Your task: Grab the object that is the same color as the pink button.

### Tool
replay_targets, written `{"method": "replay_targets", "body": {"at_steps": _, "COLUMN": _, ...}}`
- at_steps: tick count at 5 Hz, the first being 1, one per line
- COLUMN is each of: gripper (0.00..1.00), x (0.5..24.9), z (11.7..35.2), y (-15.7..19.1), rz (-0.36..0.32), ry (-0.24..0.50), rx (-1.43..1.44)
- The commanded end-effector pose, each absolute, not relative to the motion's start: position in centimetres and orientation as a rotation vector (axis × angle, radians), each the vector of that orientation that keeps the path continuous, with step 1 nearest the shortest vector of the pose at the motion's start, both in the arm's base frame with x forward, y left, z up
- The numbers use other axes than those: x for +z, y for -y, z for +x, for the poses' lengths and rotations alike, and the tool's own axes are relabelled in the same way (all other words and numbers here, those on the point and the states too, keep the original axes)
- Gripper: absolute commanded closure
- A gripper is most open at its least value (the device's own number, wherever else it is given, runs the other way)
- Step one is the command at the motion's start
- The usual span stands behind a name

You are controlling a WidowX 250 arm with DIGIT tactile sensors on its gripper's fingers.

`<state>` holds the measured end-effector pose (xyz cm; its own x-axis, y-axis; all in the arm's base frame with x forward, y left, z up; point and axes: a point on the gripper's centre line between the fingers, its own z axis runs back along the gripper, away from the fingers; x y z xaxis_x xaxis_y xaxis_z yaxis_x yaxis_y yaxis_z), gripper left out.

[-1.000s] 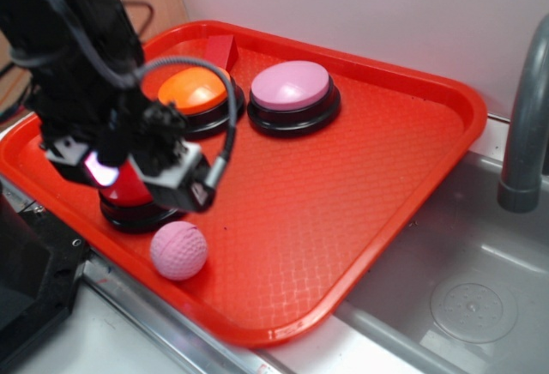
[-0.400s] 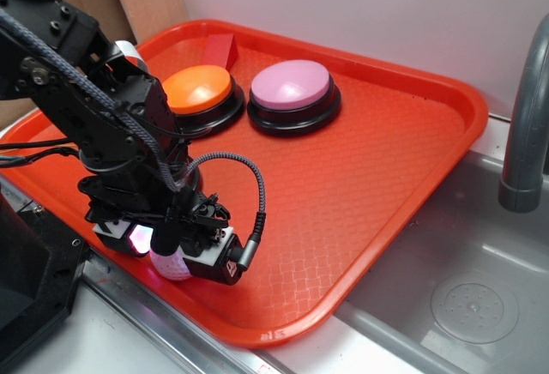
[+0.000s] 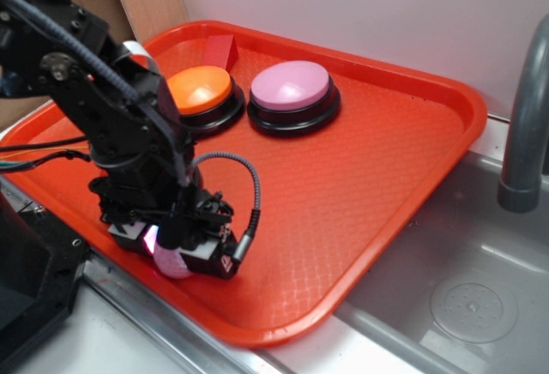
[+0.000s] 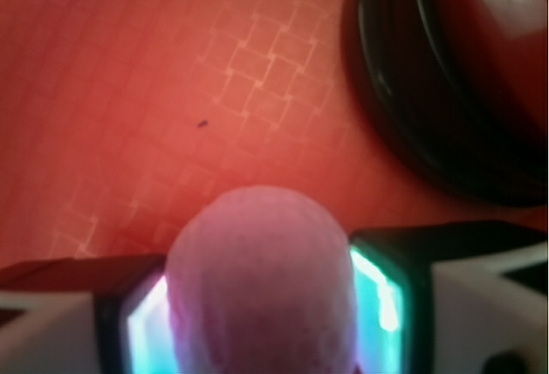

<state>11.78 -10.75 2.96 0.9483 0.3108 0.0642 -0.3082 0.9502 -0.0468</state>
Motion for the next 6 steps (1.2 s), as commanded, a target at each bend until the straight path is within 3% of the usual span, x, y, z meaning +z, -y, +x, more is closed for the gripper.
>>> {"method": "replay_targets", "body": {"at_steps": 1, "gripper": 1.00, "x": 10.2, "z": 17.1, "y": 10.0, "rz": -0.072, "ry": 0.087, "rx": 0.049}}
{"method": "replay_targets", "body": {"at_steps": 2, "gripper": 1.00, "x": 15.1, "z": 19.7, "y": 8.6, "rz": -0.129, "ry": 0.106, "rx": 0.007}}
{"method": "replay_targets", "body": {"at_steps": 4, "gripper": 1.00, "x": 21.9, "z": 22.3, "y": 6.4, "rz": -0.177, "ry": 0.211, "rx": 0.058}}
{"method": "replay_targets", "body": {"at_steps": 5, "gripper": 1.00, "x": 22.8, "z": 22.4, "y": 5.8, "rz": -0.209, "ry": 0.228, "rx": 0.078}}
{"method": "replay_targets", "body": {"at_steps": 6, "gripper": 1.00, "x": 22.2, "z": 22.2, "y": 5.4, "rz": -0.198, "ry": 0.208, "rx": 0.122}}
